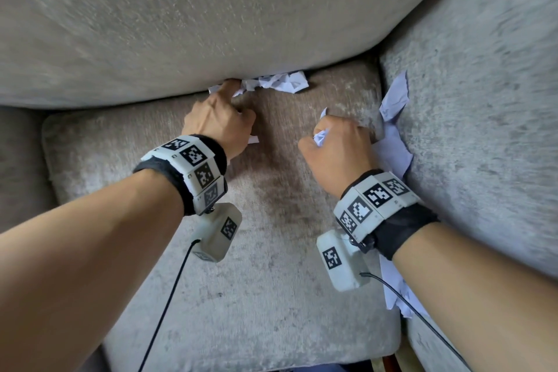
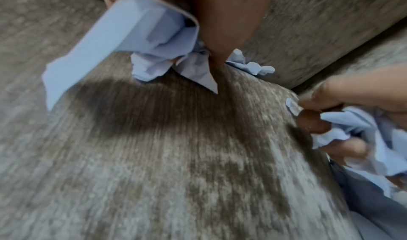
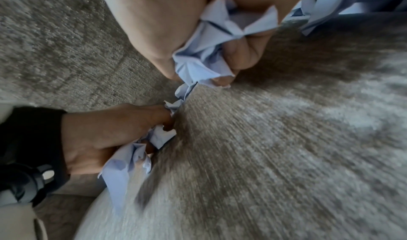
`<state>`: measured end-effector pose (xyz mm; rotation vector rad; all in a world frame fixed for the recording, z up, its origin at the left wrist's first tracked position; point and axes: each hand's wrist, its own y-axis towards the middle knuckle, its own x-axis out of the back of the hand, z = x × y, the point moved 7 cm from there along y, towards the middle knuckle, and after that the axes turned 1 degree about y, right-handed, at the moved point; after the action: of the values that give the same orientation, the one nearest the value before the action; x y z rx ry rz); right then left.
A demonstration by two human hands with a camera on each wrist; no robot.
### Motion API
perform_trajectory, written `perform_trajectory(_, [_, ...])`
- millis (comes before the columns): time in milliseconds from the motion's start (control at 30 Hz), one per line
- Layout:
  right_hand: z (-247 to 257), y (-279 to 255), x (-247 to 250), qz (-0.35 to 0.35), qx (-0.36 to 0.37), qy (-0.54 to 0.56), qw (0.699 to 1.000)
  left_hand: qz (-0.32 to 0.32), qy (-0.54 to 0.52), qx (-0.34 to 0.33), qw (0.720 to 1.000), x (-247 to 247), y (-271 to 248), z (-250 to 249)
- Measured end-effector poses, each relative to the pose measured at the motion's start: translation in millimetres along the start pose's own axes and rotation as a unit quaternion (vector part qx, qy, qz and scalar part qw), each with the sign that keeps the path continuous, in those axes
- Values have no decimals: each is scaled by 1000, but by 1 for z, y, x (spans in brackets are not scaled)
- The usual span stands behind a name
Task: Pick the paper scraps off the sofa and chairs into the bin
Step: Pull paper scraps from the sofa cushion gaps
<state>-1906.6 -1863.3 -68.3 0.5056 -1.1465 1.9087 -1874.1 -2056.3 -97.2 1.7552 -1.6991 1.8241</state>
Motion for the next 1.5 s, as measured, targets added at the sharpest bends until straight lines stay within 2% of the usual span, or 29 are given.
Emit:
perform_trajectory(333, [-2, 0, -10, 6, -1, -4, 1000, -40, -10, -1, 999, 2, 1, 3])
perform_trajectory(433, [1, 1, -10, 4, -5, -11, 1000, -30, -15, 17, 999, -5, -5, 11])
perform_trajectory(633, [14, 7, -8, -6, -9, -8, 1000, -14, -52, 16, 998, -11, -39, 15])
perform_trajectory(800, [37, 14, -9, -6, 0, -24, 1000, -30, -66, -26, 997, -4, -66, 20])
perform_trajectory(933, [55, 27, -22, 4, 30, -90, 996, -35, -123, 28, 991, 2, -76, 43])
perform_trajectory(1100, [56, 40, -38, 6, 23, -147, 989, -26, -210, 29, 977, 5, -87, 66])
perform_trajectory(1300, [61, 46, -47, -4, 6, -199, 980, 6, -239, 51, 970, -3, -101, 96])
perform_trajectory(1500, [62, 47, -45, -6, -12, -154, 988, 19, -258, 67, 964, -3, -115, 108])
